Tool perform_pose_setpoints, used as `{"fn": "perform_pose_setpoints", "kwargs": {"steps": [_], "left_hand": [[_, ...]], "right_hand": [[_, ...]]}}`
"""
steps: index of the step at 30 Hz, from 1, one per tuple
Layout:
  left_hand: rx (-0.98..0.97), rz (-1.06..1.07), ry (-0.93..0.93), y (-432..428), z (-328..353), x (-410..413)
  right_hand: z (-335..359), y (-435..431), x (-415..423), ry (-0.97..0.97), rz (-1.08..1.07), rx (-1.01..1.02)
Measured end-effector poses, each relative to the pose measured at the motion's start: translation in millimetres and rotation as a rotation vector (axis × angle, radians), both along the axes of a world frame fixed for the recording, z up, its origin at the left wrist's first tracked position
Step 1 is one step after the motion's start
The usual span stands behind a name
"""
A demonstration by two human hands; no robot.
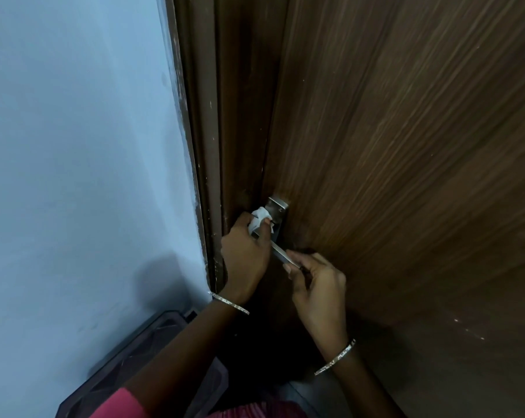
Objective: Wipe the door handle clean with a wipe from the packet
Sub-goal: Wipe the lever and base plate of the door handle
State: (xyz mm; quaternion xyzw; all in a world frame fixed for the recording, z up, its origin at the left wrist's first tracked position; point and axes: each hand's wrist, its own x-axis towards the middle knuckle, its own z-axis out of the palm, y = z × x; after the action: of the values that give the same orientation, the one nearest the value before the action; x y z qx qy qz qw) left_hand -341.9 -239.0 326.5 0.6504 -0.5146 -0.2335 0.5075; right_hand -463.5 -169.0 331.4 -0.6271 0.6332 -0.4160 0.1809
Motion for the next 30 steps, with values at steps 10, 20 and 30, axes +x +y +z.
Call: {"fn": "perform_pose_setpoints", "kwargs": {"steps": [10,20,30], "left_hand": [[0.044,0.037,0.221,21,-22,17],[0.062,0.009,0.287,12,-20,14],[-0.099,-0.002,-0.101,18,-8,21]], "right_hand": [[0,1,3,0.019,-0.032,0.014],[6,4,9,0.079,-0.052,0.029],[6,4,12,0.119,-0.088,0.011]]}}
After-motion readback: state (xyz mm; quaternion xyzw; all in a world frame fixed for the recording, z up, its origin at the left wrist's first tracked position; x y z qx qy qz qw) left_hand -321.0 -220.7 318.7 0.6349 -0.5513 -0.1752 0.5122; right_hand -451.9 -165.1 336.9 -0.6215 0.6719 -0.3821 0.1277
